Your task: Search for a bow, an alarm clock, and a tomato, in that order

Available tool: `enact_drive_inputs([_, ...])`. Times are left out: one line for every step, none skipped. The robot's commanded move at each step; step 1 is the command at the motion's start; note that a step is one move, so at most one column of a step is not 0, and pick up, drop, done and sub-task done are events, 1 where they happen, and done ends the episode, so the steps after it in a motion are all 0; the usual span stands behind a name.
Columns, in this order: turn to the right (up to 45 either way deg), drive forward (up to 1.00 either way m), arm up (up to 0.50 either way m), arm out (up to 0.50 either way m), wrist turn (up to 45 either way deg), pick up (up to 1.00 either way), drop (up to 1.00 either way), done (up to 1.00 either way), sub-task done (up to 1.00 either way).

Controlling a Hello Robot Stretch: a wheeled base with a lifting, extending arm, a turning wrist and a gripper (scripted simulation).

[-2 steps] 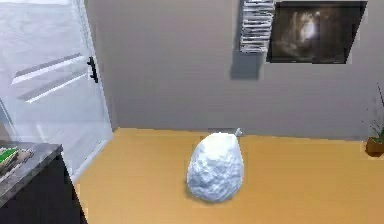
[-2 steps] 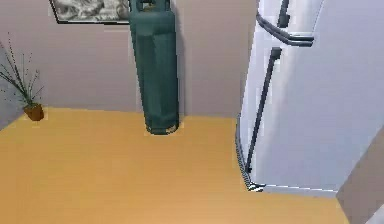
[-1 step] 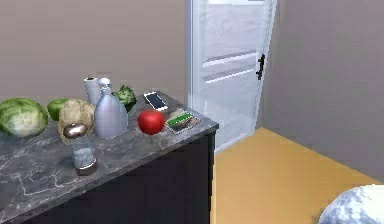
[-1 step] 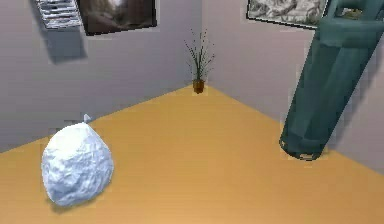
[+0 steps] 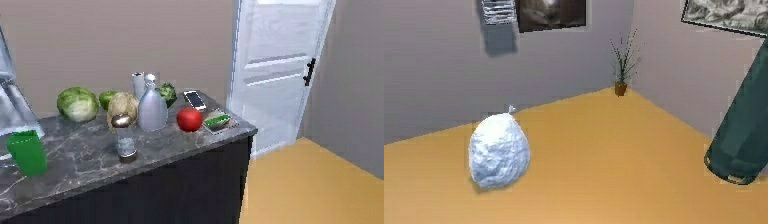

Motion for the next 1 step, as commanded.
enact_drive_inputs([0.0, 0.0, 0.0, 0.0, 0.0, 0.0, 0.0, 1.0, 0.0])
